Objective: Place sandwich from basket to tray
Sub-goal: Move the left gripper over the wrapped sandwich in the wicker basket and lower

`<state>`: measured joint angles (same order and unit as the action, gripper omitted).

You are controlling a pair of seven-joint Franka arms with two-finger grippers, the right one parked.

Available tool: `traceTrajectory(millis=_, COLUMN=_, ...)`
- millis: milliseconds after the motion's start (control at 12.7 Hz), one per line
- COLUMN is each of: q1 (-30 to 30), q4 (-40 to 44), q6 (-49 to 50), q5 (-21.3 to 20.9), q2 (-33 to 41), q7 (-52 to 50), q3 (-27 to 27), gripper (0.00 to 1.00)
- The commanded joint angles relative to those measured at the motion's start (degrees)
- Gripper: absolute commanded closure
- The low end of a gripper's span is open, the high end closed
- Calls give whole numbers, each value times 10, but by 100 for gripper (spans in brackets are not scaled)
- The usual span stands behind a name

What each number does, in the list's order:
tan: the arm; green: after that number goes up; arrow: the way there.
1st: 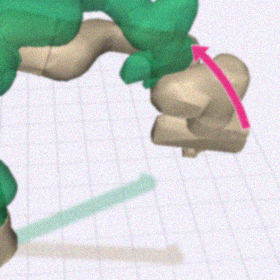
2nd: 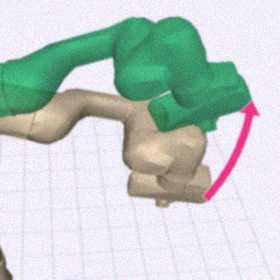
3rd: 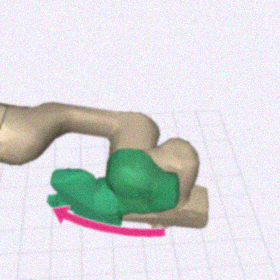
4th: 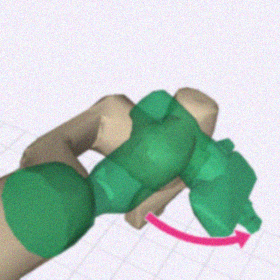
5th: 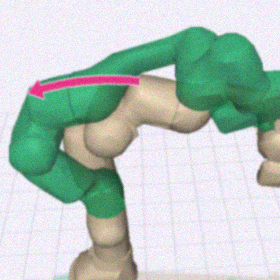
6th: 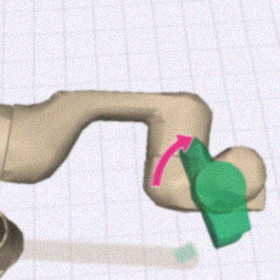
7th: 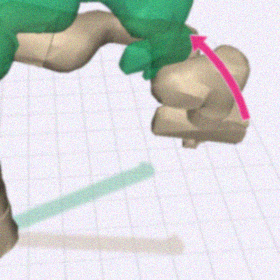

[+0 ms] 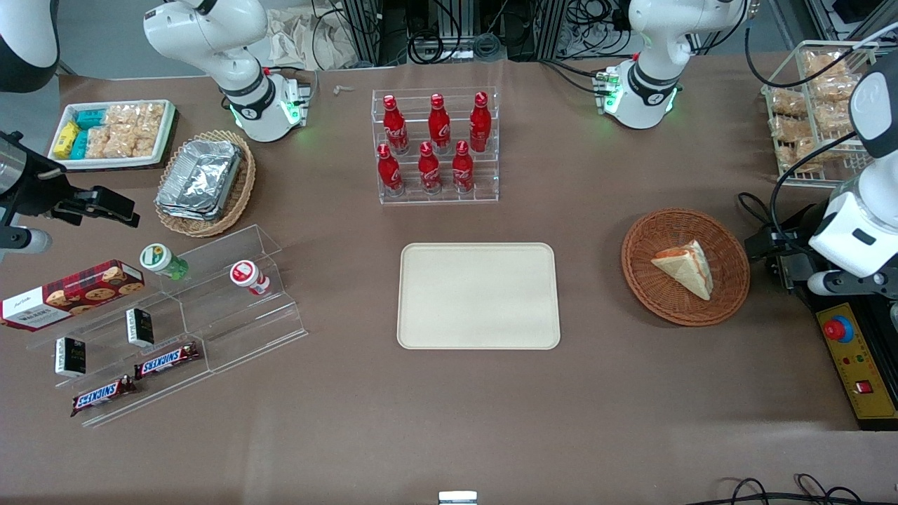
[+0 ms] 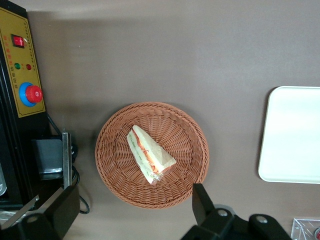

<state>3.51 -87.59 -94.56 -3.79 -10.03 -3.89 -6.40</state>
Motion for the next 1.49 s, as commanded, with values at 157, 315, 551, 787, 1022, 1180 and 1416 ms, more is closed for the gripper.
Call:
traceTrajectory(millis=157, q1=0, q4=19, q6=12, q5=0, q2=-14, q7=-9, q3=-2, gripper=0)
traceTrajectory(millis=315, q1=-1, q4=13, q6=20, q5=-1, q2=-20, q7=-15, q3=-2, gripper=0)
traceTrajectory(millis=551, q1=1, q4=-9, q6=20, q5=0, q2=-13, q7=-82, q3=0, gripper=0)
traceTrajectory(millis=787, q1=-4, q4=-112, q6=-68, q5=0, q2=18, q7=-253, q3=-6, gripper=0)
traceTrajectory(millis=1022, q1=-2, q4=-262, q6=-183, q5=0, q2=66, q7=-384, q3=-5, gripper=0)
traceTrajectory(millis=1180, q1=1, q4=-356, q6=-255, q5=0, q2=91, q7=-446, q3=-4, gripper=0)
traceTrajectory(millis=1416, q1=3, q4=-406, q6=-314, q5=-1, q2=84, q7=-529, q3=-2, gripper=0)
